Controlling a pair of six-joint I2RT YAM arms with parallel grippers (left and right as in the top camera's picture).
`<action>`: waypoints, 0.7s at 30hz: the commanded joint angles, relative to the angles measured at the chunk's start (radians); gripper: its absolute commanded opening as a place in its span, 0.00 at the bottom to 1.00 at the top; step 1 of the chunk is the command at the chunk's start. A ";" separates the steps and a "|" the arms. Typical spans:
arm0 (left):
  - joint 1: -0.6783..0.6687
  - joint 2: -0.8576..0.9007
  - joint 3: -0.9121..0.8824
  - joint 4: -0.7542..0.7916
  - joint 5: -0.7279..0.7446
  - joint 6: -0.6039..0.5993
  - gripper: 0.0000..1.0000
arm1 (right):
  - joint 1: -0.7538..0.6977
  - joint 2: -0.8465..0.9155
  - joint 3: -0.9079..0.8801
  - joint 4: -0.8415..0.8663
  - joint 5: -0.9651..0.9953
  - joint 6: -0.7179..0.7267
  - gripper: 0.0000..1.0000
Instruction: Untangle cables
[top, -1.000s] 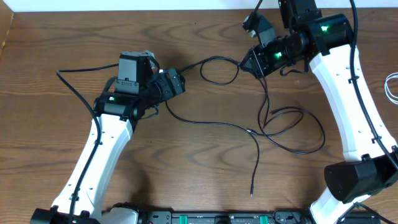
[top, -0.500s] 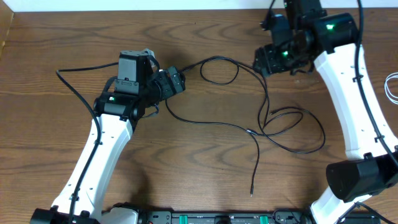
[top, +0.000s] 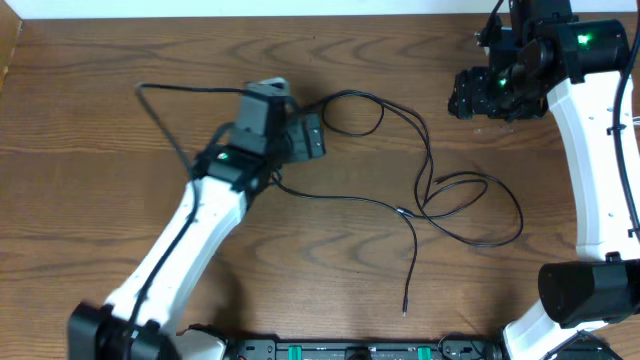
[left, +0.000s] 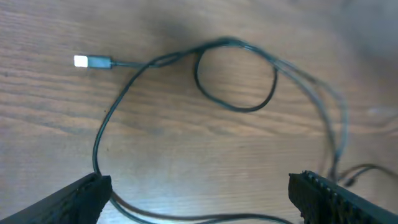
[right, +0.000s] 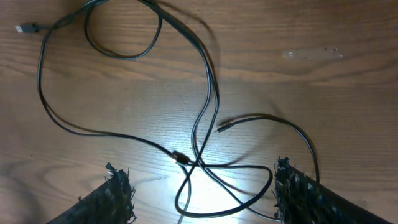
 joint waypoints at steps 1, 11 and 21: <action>-0.036 0.128 0.118 -0.013 -0.078 0.052 0.97 | -0.003 -0.022 0.001 0.001 0.003 0.018 0.72; -0.102 0.423 0.314 0.020 -0.155 0.113 0.92 | -0.003 -0.022 0.001 0.024 0.015 0.033 0.75; -0.107 0.571 0.313 0.173 -0.160 0.085 0.90 | -0.003 -0.022 0.001 0.055 0.029 0.034 0.76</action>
